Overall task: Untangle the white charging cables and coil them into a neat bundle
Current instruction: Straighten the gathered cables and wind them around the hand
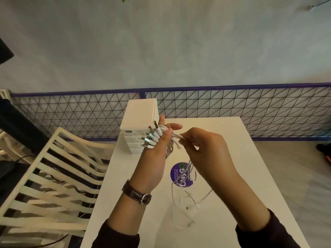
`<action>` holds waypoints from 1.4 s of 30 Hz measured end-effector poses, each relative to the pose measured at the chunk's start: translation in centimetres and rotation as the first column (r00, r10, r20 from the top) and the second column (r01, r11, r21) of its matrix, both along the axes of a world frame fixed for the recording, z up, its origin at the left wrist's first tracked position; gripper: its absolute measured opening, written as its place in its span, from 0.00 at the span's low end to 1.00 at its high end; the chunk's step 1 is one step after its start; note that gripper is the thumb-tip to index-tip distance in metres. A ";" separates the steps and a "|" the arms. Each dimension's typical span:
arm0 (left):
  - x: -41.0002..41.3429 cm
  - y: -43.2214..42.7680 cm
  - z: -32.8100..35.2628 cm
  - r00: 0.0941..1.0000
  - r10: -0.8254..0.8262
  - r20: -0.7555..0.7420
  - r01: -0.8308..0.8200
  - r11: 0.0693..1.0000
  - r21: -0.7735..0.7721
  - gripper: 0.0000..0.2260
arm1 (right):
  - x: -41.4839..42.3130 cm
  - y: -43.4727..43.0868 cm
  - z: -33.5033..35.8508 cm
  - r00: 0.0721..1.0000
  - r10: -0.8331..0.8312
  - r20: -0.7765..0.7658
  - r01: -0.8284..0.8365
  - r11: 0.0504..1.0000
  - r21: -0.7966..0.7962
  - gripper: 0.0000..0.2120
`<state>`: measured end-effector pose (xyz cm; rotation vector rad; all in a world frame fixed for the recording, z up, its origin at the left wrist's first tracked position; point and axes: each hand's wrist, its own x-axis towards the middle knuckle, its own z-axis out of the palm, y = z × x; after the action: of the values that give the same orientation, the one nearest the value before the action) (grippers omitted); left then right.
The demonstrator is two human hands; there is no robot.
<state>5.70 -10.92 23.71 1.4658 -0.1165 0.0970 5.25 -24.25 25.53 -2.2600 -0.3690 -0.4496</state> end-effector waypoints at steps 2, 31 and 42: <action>-0.1 -0.3 0.1 1.000 0.023 -0.014 -0.024 0.997 -0.070 0.18 | -0.2 0.4 -0.6 0.982 -0.052 0.184 0.062 0.997 -0.053 0.01; 4.1 7.0 3.2 0.972 0.028 -0.234 -0.116 0.921 -0.373 0.14 | 0.3 -4.5 -13.4 0.663 0.344 -0.664 -0.344 0.929 0.138 0.04; 4.2 7.5 3.6 0.973 -0.134 -0.190 -0.005 0.805 -0.594 0.10 | 3.9 -8.1 -18.8 0.753 -0.232 -0.616 -0.003 0.935 -0.356 0.08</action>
<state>9.92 -3.43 27.28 0.8313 0.0484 -0.0865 9.15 -32.33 6.74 -2.6053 0.0743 0.3959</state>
